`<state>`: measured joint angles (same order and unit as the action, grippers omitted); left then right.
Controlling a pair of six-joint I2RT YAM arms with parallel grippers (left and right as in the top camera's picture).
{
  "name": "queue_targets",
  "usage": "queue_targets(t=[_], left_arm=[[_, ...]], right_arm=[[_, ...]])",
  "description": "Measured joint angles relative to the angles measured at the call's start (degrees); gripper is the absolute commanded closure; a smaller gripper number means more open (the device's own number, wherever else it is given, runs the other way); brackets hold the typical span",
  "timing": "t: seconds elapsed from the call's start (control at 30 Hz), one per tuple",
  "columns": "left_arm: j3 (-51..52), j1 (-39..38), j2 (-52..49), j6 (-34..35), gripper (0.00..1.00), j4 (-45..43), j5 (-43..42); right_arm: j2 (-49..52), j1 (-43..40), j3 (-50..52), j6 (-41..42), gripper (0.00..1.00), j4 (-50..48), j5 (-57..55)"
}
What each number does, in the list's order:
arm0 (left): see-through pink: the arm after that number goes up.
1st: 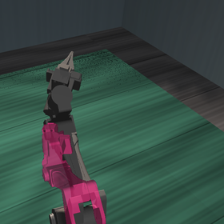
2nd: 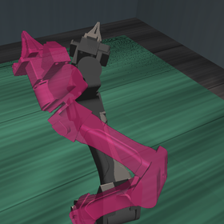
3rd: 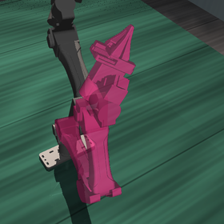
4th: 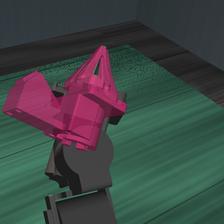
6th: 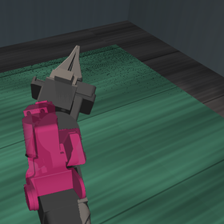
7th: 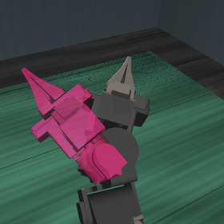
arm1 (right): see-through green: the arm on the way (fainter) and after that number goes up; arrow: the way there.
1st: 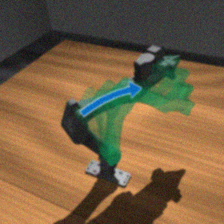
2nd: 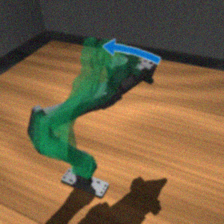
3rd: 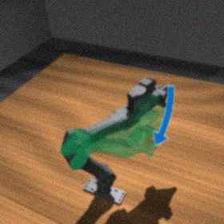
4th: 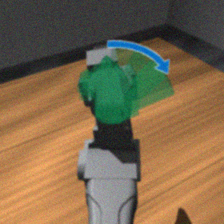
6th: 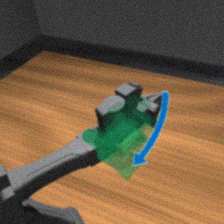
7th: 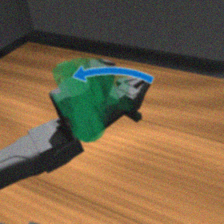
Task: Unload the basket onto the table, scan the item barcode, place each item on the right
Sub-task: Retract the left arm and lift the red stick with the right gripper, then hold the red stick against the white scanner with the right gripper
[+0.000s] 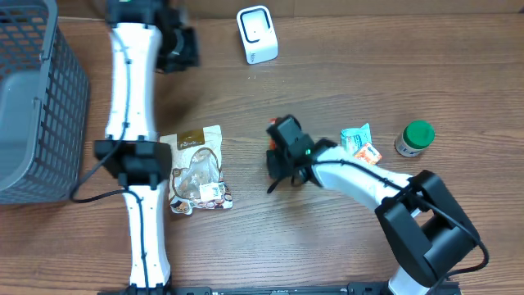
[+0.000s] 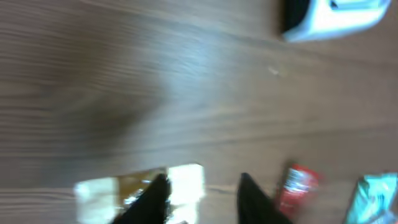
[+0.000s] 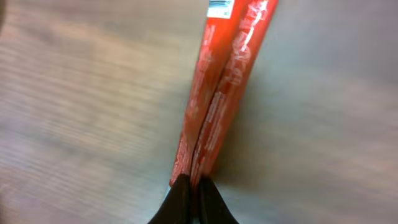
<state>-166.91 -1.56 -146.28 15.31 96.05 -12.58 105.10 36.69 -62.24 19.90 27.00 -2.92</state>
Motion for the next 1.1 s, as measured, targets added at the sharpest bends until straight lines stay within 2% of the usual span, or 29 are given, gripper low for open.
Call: queue_targets(t=[0.07,0.1,0.17,0.27,0.43,0.63,0.73,1.1], left_arm=[[-0.02,2.86,0.0,0.04,0.02,-0.44,0.42],[-0.02,4.28,0.0,0.11,0.0,-0.63,0.66],[-0.02,6.29,0.0,0.17,0.0,-0.83,0.81],[-0.02,8.46,0.0,0.13,0.0,-0.9,0.87],[-0.02,9.49,0.0,0.13,0.0,-0.9,1.01],[-0.02,9.49,0.0,0.15,0.0,-0.9,1.01],[-0.02,9.49,0.0,0.13,0.0,-0.9,1.01],[-0.02,9.49,0.0,0.13,0.0,-0.92,1.01]], right_arm=[[0.0,-0.68,-5.01,-6.69,0.96,3.21,-5.88],[0.0,-0.9,-8.0,-11.1,0.96,3.61,-9.79],[0.0,-1.07,-12.92,-18.88,0.96,1.99,-16.02],[-0.22,-1.11,-18.14,-31.06,0.96,-5.66,-24.0],[-0.85,-2.45,-19.63,-47.67,0.96,-21.2,-30.97],[0.98,-6.64,-19.8,-58.12,0.96,-34.97,-33.55],[4.02,-8.09,-20.74,-62.66,0.96,-37.92,-34.45],[25.14,-8.46,-24.98,-85.5,0.97,-51.23,-38.38]])
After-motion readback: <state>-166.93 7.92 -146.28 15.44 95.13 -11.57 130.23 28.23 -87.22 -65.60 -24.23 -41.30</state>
